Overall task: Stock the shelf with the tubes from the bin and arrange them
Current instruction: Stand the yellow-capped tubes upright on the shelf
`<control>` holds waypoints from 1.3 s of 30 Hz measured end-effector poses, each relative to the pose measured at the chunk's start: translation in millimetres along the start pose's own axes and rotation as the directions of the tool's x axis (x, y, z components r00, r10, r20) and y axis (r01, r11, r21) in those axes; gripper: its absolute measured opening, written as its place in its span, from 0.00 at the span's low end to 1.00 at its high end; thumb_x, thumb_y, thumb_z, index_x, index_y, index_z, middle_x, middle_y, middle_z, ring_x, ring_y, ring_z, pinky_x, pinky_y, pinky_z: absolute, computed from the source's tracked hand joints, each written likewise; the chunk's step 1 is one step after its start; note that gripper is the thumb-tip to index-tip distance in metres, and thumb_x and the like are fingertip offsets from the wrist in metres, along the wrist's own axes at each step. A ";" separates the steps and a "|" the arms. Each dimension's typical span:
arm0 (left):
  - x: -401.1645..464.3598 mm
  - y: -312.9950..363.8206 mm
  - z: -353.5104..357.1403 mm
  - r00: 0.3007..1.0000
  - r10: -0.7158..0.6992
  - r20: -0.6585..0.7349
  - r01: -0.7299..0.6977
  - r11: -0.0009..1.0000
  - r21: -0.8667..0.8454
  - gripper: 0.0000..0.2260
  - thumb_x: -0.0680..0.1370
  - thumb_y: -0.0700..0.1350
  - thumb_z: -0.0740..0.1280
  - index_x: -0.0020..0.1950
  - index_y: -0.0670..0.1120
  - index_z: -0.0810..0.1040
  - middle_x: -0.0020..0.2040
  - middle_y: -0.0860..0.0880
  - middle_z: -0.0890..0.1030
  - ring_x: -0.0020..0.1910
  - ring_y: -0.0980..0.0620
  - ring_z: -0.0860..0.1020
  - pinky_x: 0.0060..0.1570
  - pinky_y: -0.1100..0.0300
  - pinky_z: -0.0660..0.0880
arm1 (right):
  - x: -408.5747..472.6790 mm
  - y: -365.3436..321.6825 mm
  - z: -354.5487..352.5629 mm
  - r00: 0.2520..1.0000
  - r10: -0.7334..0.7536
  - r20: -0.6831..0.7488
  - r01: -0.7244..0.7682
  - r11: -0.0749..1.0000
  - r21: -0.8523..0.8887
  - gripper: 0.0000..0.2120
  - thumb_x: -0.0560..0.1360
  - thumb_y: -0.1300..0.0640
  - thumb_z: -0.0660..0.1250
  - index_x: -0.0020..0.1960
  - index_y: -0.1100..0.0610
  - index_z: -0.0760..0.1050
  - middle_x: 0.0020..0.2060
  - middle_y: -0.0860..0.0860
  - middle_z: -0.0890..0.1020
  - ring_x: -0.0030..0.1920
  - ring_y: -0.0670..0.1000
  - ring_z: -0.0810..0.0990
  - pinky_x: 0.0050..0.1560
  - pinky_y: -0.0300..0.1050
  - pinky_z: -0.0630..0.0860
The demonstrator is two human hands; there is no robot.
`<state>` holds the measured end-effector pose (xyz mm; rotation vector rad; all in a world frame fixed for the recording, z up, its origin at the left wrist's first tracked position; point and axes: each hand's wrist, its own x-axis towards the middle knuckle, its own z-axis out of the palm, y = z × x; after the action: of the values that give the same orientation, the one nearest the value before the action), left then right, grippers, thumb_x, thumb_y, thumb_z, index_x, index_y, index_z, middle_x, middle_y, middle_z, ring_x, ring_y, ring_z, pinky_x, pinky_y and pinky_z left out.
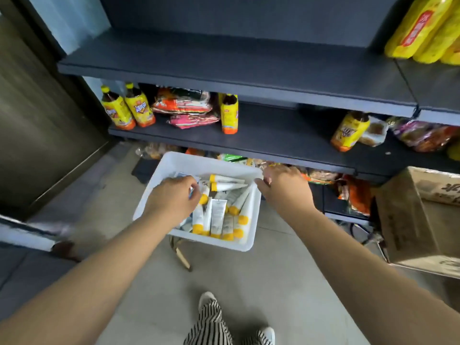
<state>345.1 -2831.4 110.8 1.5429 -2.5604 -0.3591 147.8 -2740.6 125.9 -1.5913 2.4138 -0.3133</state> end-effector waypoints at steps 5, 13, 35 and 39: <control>6.7 -45.4 56.8 0.962 -0.163 0.221 0.185 0.979 -0.082 0.10 0.78 0.48 0.59 0.52 0.45 0.76 0.52 0.45 0.81 0.52 0.44 0.77 0.47 0.56 0.72 | 10.0 -13.2 67.3 0.977 0.116 0.178 -0.134 0.987 0.092 0.17 0.78 0.48 0.58 0.61 0.56 0.73 0.58 0.55 0.78 0.60 0.58 0.73 0.54 0.48 0.72; 64.4 -117.3 153.4 0.803 -0.314 0.506 0.470 0.856 -0.215 0.17 0.77 0.50 0.57 0.57 0.40 0.75 0.57 0.39 0.78 0.57 0.41 0.74 0.47 0.57 0.65 | 56.2 -31.4 181.1 0.827 0.399 0.397 -0.512 0.826 0.236 0.15 0.78 0.49 0.59 0.57 0.57 0.76 0.56 0.54 0.80 0.57 0.57 0.76 0.53 0.45 0.72; 88.0 -136.5 261.5 0.607 -0.432 0.667 0.779 0.491 -0.390 0.16 0.78 0.51 0.63 0.56 0.39 0.77 0.53 0.38 0.80 0.52 0.40 0.79 0.54 0.44 0.77 | 108.5 -13.4 324.4 0.660 0.581 0.477 -0.721 0.309 0.621 0.05 0.71 0.56 0.70 0.45 0.57 0.77 0.37 0.51 0.80 0.40 0.52 0.77 0.44 0.49 0.75; 85.7 -131.5 211.6 0.573 -0.414 0.707 0.818 0.343 -0.462 0.15 0.77 0.51 0.63 0.52 0.39 0.77 0.51 0.36 0.81 0.48 0.40 0.80 0.51 0.40 0.77 | 106.0 -18.0 259.7 0.707 0.541 0.456 -0.642 0.220 0.735 0.08 0.71 0.60 0.70 0.36 0.51 0.75 0.32 0.46 0.76 0.37 0.48 0.75 0.43 0.45 0.73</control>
<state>367.8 -2937.6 -129.4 2.1151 -1.3388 -1.8592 203.1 -2858.1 -123.3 -0.1443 1.9589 -1.0430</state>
